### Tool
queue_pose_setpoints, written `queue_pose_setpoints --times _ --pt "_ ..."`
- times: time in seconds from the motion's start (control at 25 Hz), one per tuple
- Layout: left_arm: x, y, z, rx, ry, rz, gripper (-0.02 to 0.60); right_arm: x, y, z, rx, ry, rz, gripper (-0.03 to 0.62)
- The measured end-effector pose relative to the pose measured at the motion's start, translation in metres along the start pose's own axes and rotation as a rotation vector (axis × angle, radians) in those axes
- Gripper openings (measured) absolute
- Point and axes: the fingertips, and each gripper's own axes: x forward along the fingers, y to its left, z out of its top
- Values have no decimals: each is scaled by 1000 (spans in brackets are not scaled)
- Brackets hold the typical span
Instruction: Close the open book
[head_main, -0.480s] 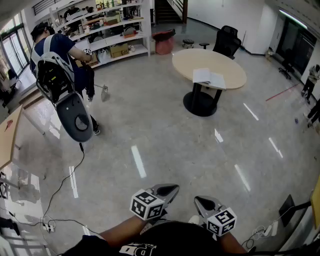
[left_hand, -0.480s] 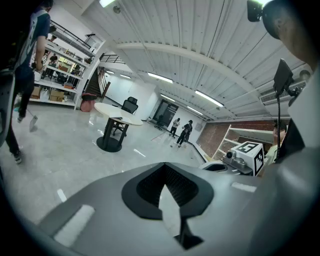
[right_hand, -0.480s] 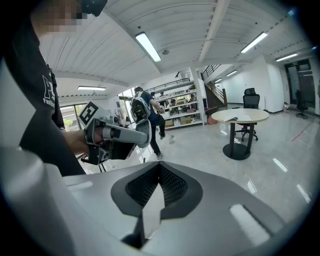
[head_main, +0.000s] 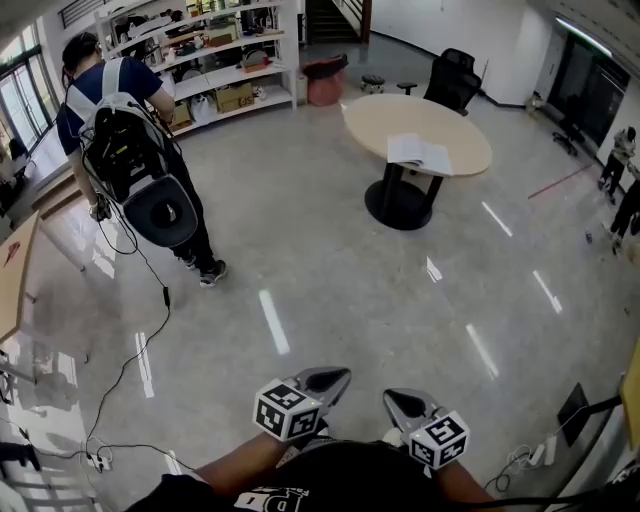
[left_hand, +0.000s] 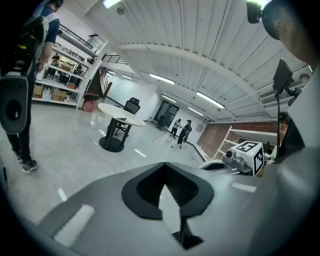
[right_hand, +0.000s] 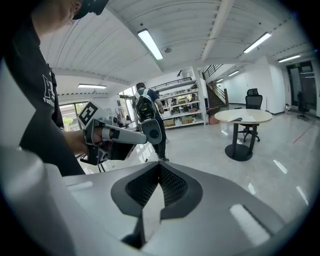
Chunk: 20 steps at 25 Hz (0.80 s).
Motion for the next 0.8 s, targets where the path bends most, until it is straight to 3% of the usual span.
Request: queue_pose_setpoints --times 0.32,0.6,0.8 --pt "-2 11 -1 12 35 -62 6 6 6 1 21 2 -61 8" --pt "26 6 4 55 67 -132 8 1 -16 0 54 -10 -117 8" --pt "54 6 23 83 53 -141 8 1 -45 5 68 -16 -123 8"
